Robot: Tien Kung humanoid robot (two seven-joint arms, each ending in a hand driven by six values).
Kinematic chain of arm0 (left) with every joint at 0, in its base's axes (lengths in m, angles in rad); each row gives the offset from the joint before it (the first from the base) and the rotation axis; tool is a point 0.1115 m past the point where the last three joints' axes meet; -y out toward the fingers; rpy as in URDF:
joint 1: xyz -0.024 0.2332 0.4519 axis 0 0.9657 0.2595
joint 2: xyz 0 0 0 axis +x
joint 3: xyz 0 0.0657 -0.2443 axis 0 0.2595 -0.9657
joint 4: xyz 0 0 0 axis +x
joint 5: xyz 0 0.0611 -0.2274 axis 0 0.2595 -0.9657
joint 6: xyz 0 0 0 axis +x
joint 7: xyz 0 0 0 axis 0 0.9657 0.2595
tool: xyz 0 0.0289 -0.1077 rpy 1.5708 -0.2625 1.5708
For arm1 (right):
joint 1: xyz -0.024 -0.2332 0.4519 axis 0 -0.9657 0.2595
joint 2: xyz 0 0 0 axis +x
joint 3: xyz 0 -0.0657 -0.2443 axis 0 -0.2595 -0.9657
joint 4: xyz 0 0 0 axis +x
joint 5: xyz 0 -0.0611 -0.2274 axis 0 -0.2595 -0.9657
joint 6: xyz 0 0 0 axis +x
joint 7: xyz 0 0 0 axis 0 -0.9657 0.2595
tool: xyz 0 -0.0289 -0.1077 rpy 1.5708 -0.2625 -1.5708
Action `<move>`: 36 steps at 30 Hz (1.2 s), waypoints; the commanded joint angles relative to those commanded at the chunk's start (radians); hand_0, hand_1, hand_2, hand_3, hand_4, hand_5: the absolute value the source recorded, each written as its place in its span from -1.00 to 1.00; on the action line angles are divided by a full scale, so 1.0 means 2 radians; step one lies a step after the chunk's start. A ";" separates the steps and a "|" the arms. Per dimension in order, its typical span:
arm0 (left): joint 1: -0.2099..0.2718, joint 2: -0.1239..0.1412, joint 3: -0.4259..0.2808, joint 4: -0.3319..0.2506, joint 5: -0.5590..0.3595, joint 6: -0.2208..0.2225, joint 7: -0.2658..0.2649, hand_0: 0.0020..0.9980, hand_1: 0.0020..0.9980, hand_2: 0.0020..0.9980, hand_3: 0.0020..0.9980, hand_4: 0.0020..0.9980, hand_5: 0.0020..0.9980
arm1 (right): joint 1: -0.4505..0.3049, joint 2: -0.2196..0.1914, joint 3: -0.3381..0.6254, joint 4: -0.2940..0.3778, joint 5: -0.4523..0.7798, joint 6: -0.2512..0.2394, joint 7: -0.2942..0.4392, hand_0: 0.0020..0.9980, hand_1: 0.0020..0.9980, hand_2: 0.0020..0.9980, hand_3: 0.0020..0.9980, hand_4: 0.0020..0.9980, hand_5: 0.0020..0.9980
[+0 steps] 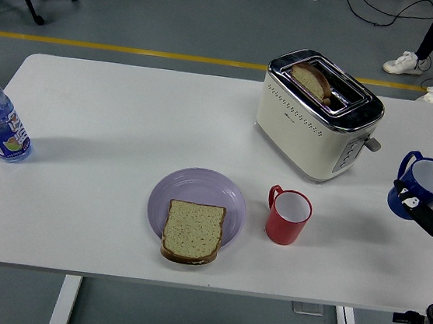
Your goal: Pick up the cup,pour liquid into bread,place the cup on the desk
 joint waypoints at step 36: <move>0.002 -0.001 0.005 0.000 0.000 0.000 0.001 0.36 0.50 0.54 0.32 -0.17 1.00 | 0.019 0.011 -0.088 -0.116 0.061 -0.004 0.086 -0.27 -0.74 -0.35 -0.01 0.40 -1.00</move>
